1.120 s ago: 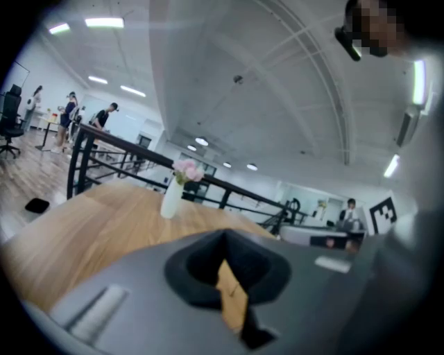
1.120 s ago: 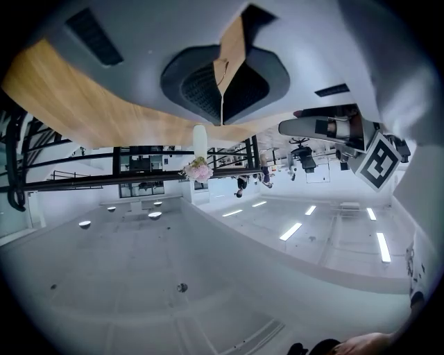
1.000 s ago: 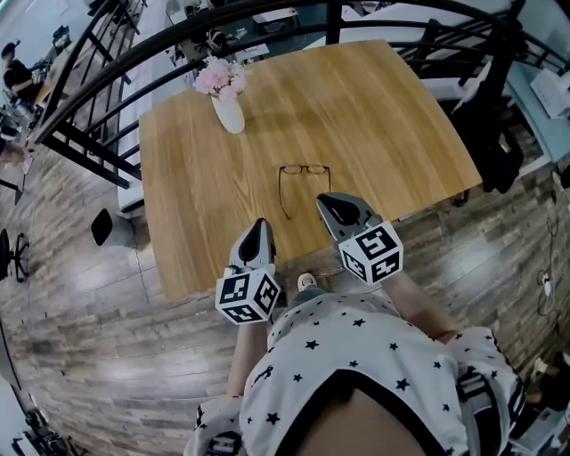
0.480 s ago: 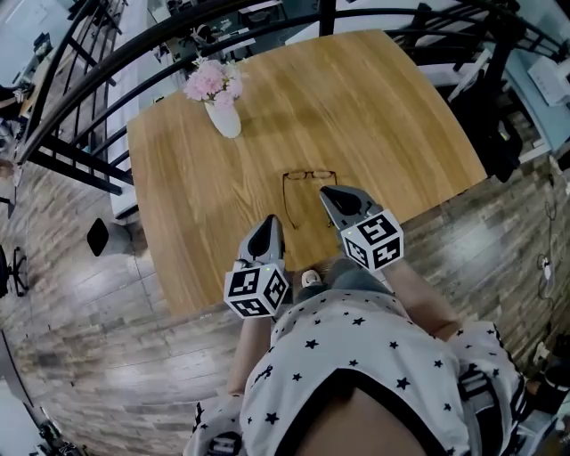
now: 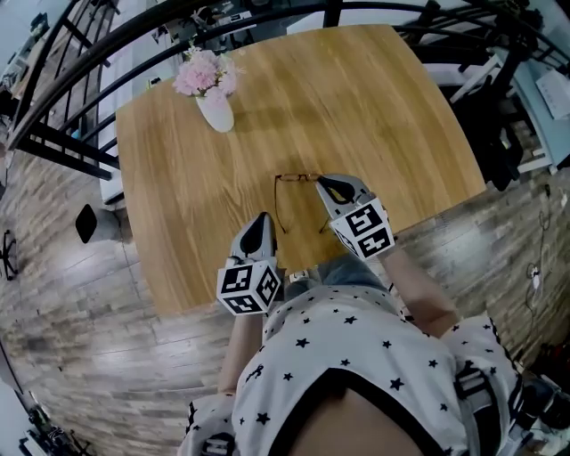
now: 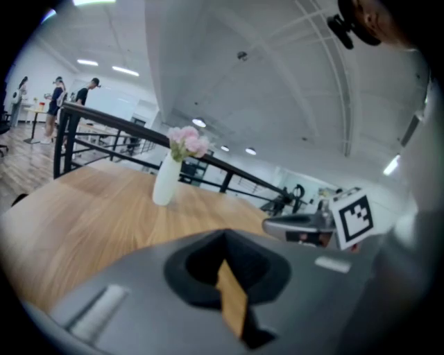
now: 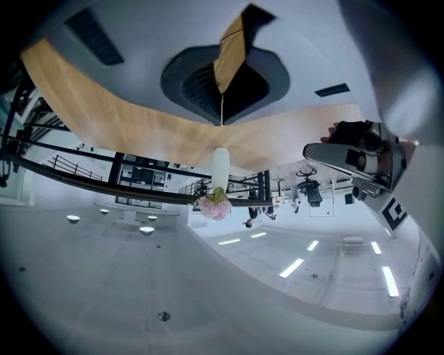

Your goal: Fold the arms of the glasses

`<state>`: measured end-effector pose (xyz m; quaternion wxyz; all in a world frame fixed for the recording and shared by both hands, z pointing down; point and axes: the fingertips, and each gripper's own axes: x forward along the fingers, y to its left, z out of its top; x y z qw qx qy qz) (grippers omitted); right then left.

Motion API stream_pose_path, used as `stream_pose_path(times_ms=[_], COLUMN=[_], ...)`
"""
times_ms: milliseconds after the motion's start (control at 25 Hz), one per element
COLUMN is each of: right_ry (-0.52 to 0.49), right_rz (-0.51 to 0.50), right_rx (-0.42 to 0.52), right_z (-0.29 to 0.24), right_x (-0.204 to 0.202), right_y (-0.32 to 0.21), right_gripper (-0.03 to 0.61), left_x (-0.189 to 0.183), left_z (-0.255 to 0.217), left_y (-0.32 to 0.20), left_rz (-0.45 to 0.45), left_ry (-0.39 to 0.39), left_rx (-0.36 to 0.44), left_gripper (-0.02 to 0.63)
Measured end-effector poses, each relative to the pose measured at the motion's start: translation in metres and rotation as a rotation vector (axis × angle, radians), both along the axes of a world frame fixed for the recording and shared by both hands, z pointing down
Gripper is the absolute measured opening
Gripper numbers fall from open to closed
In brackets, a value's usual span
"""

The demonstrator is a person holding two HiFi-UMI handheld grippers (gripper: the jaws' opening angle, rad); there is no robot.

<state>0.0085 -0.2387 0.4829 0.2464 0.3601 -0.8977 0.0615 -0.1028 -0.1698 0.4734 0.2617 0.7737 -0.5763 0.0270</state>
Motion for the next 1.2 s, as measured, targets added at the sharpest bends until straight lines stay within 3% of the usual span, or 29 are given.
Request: stream_pose_path(times_ms=[760, 1000, 1200], right_ry=[0.308, 0.415, 0.448], right_rz=[-0.333, -0.455, -0.507], right_rx=[-0.129, -0.162, -0.16], right_z=[0.078, 0.096, 0.101], right_x=[-0.031, -0.035, -0.04], right_y=[-0.029, -0.026, -0.031], right_gripper=[0.021, 0.021, 0.021], left_x=[-0.011, -0.009, -0.006], left_z=[0.035, 0.04, 0.041], left_y=[-0.026, -0.027, -0.031], left_rz=[-0.07, -0.055, -0.05], left_ry=[-0.002, -0.005, -0.006], left_rx=[-0.089, -0.1, -0.103], left_gripper=[0.006, 0.006, 0.006])
